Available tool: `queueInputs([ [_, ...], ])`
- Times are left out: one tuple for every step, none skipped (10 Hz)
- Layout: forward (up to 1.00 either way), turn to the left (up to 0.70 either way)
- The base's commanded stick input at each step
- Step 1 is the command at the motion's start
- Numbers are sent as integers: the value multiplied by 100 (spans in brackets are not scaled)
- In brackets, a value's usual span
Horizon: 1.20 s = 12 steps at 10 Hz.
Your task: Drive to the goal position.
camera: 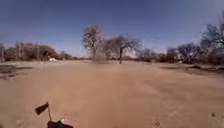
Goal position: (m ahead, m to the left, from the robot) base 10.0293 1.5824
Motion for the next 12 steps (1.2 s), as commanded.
queueInputs([
  [100, 0],
  [100, 0],
  [100, 0],
  [100, 0],
  [100, 0],
  [100, 0],
  [100, 0],
  [100, 0],
  [100, 0],
  [100, 0],
  [100, 0],
  [100, 0],
])
